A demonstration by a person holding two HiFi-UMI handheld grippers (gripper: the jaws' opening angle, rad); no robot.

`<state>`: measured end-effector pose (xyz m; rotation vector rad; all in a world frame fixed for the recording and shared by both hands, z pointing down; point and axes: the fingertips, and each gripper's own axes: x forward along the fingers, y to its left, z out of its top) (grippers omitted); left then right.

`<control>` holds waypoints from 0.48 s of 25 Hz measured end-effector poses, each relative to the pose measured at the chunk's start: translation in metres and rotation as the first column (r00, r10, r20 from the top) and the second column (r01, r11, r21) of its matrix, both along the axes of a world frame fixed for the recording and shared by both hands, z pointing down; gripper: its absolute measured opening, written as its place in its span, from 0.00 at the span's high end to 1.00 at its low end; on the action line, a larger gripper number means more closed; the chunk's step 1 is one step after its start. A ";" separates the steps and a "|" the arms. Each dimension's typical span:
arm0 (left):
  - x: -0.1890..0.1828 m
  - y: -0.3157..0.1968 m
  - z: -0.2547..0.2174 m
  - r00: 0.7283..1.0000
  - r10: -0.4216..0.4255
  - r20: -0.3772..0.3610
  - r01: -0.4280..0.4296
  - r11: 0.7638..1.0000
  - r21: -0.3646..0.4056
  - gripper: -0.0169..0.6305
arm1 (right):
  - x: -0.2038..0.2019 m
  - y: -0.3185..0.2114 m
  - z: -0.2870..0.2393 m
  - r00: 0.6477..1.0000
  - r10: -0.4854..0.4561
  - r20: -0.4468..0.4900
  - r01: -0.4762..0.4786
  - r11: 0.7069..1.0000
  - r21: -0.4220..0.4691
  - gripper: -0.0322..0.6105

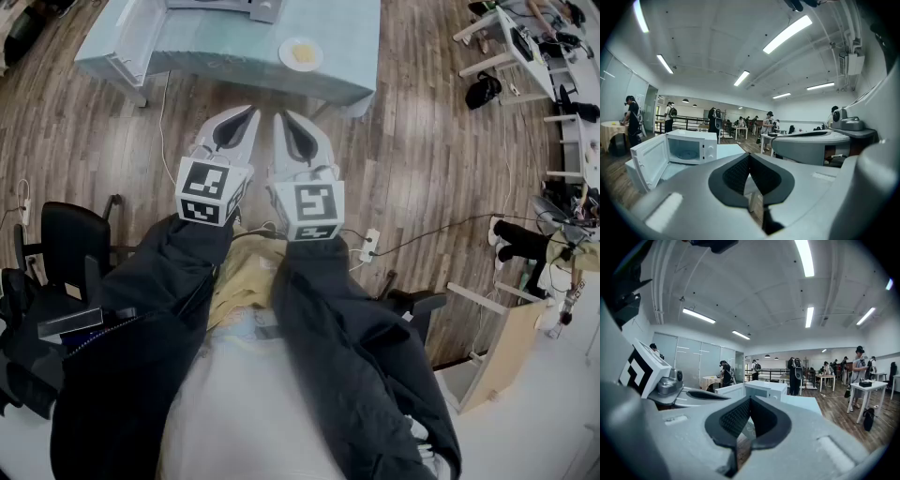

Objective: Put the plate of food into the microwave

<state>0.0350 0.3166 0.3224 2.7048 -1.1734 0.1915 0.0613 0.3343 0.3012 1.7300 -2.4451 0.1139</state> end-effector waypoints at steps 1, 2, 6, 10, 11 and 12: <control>-0.002 -0.003 0.000 1.000 -0.001 0.000 0.001 1.000 -0.002 0.98 | 0.000 -0.003 0.001 1.000 0.004 -0.001 -0.004 1.000 -0.003 0.96; -0.004 -0.006 0.001 1.000 -0.001 0.000 0.001 1.000 -0.002 0.98 | 0.000 -0.005 0.002 1.000 0.009 -0.003 -0.009 1.000 -0.007 0.96; -0.007 -0.016 0.000 1.000 0.002 0.001 -0.002 1.000 0.005 0.98 | 0.001 -0.014 0.005 1.000 0.027 -0.003 -0.027 1.000 -0.016 0.96; -0.002 -0.022 0.000 1.000 0.025 0.000 -0.025 1.000 0.010 0.98 | 0.003 -0.019 0.008 0.999 0.035 -0.007 -0.035 0.999 -0.019 0.96; -0.001 -0.023 0.000 1.000 0.032 0.001 -0.032 0.999 0.011 0.98 | 0.003 -0.021 0.007 0.999 0.037 -0.006 -0.037 0.999 -0.017 0.96; 0.000 -0.024 0.000 0.999 0.038 0.002 -0.038 0.999 0.012 0.98 | 0.003 -0.022 0.007 0.999 0.038 -0.004 -0.038 0.999 -0.015 0.96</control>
